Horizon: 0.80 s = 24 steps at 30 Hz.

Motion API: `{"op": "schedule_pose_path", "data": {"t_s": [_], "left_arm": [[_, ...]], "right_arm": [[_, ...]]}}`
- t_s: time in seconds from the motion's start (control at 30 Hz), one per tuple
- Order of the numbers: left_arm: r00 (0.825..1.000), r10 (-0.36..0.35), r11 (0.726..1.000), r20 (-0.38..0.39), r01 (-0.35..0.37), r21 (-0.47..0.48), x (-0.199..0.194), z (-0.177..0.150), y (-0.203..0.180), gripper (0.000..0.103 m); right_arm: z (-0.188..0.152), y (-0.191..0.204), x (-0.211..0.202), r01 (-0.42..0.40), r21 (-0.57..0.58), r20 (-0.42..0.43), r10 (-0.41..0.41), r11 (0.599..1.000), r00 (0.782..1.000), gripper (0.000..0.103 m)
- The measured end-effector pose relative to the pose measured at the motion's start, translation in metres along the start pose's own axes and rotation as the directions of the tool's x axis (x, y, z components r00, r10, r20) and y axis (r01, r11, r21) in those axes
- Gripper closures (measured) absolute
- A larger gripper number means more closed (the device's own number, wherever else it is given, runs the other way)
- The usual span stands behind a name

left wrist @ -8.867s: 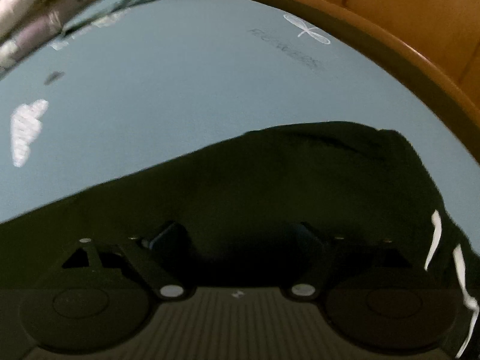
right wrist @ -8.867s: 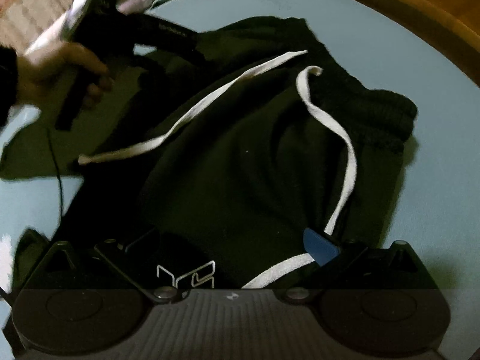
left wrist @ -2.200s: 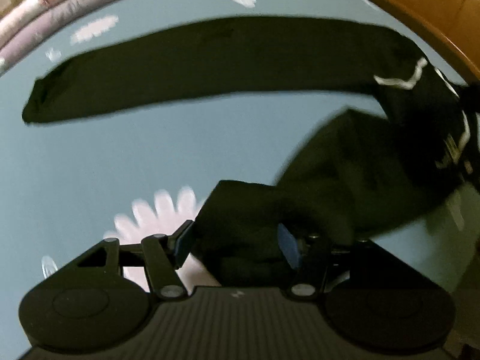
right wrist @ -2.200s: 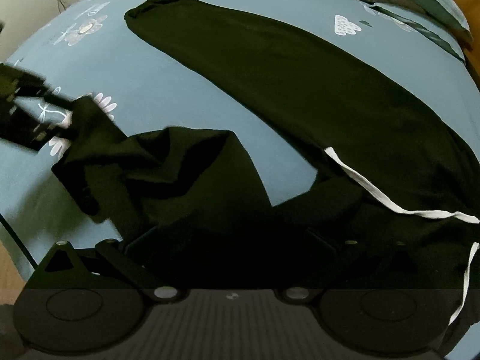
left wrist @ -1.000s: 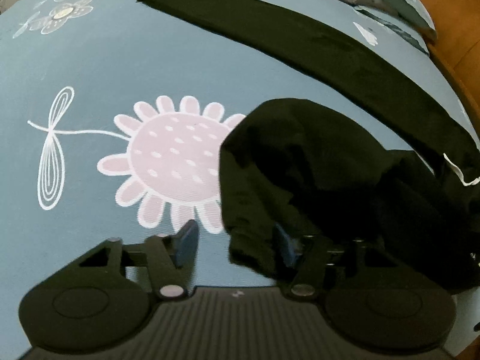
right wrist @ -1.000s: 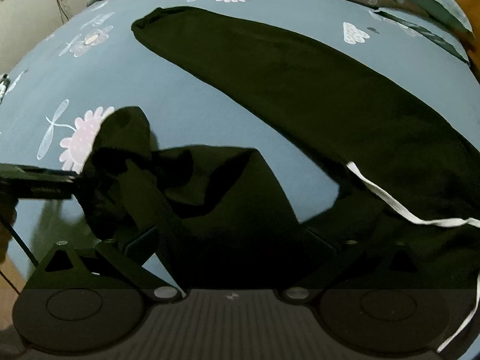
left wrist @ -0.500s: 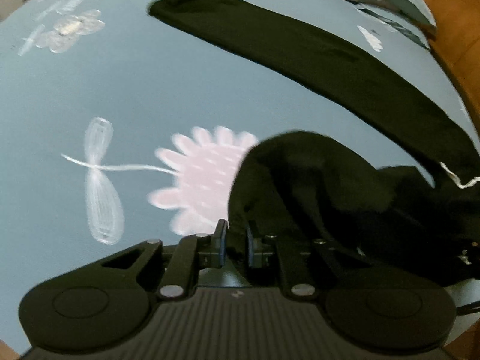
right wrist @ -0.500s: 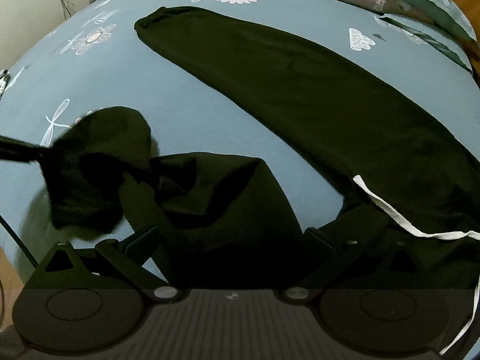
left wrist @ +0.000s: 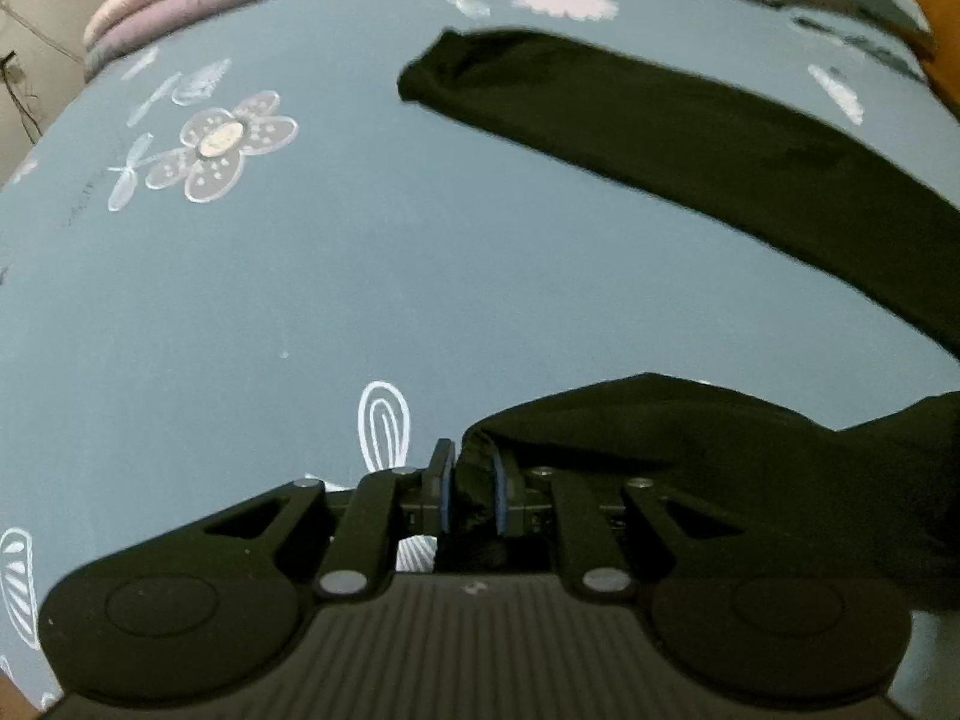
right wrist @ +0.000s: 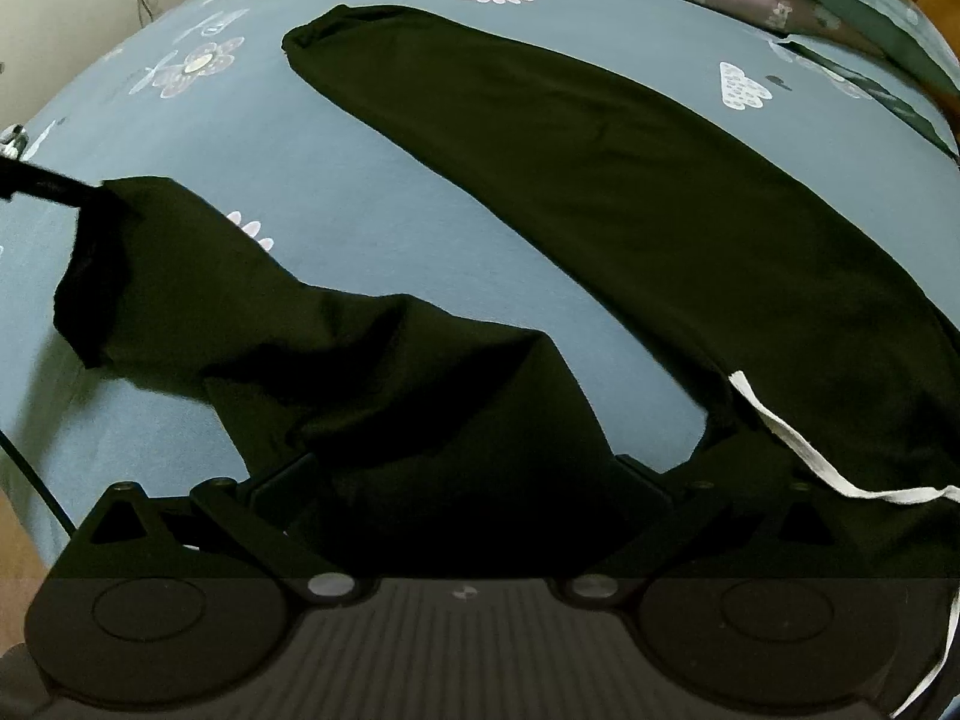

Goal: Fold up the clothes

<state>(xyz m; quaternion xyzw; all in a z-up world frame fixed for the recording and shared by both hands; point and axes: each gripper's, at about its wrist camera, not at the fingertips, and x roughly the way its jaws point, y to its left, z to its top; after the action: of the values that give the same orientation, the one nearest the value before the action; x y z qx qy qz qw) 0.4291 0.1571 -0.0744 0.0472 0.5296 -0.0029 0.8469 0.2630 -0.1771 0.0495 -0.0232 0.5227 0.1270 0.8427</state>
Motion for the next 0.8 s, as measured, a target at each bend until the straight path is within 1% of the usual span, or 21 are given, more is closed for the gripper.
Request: {"op": "schedule_pose_path", "data": {"t_s": [0.03,0.07,0.13,0.2,0.27,0.37,0.4,0.47,0.53,0.6,0.63,0.67,0.7,0.77,0.8], "left_arm": [[1.0,-0.003,1.0,0.005,0.003,-0.013,0.003,0.004,0.0,0.085],[1.0,-0.006,1.0,0.01,0.006,-0.023,0.004,0.007,0.001,0.082],[1.0,0.004,0.999,0.024,-0.003,-0.032,0.004,0.012,0.002,0.081],[0.999,0.02,0.999,0.038,-0.018,-0.037,-0.002,0.011,0.003,0.076],[0.999,0.032,0.998,0.04,-0.029,-0.061,-0.01,0.008,0.007,0.066],[0.999,0.036,0.988,0.036,-0.03,-0.152,-0.026,-0.002,0.02,0.059],[0.999,0.036,0.982,0.029,-0.03,-0.187,-0.029,-0.007,0.026,0.058],[1.0,0.016,0.963,0.011,-0.012,-0.268,-0.035,-0.021,0.033,0.057],[1.0,-0.028,0.928,-0.014,0.021,-0.371,-0.034,-0.039,0.039,0.056],[0.997,-0.069,0.879,-0.037,0.043,-0.475,-0.031,-0.058,0.045,0.053],[0.994,-0.098,0.843,-0.037,0.063,-0.535,-0.027,-0.068,0.046,0.052],[0.991,-0.128,0.801,-0.033,0.084,-0.593,-0.024,-0.078,0.046,0.051],[0.987,-0.158,0.754,-0.027,0.103,-0.648,-0.02,-0.089,0.047,0.051],[0.976,-0.216,0.649,-0.009,0.137,-0.748,-0.013,-0.109,0.047,0.051],[0.976,-0.22,0.64,0.007,0.15,-0.754,-0.011,-0.11,0.046,0.051]], "right_arm": [[0.0,0.0,0.001,0.0,0.0,-0.001,0.0,1.0,1.0,0.0],[0.001,0.0,0.001,-0.001,0.0,-0.002,0.001,1.0,1.0,0.0],[0.001,0.001,0.002,-0.002,0.0,-0.004,0.002,1.0,1.0,0.0],[0.001,0.001,0.003,-0.002,-0.002,-0.006,0.002,1.0,1.0,0.0],[0.002,0.001,0.003,0.0,-0.002,-0.004,0.0,1.0,1.0,0.0],[0.003,0.001,0.004,-0.004,0.007,-0.001,0.004,1.0,1.0,0.0],[0.003,0.001,0.004,-0.006,0.01,-0.001,0.006,1.0,1.0,0.0],[0.005,0.001,0.005,-0.01,0.013,0.002,0.01,1.0,1.0,0.0],[0.006,0.002,0.005,-0.013,0.014,0.003,0.013,1.0,1.0,0.0],[0.006,0.003,0.006,-0.013,0.009,0.003,0.013,1.0,1.0,0.0],[0.006,0.004,0.006,-0.011,0.004,0.003,0.011,1.0,1.0,0.0],[0.005,0.003,0.007,-0.006,0.0,0.003,0.006,1.0,1.0,0.0],[0.005,0.003,0.007,-0.004,0.0,0.003,0.004,1.0,1.0,0.0],[0.006,0.002,0.007,-0.004,0.009,0.001,0.004,1.0,1.0,0.0],[0.006,0.002,0.007,-0.004,0.013,0.0,0.004,1.0,1.0,0.0]]}}
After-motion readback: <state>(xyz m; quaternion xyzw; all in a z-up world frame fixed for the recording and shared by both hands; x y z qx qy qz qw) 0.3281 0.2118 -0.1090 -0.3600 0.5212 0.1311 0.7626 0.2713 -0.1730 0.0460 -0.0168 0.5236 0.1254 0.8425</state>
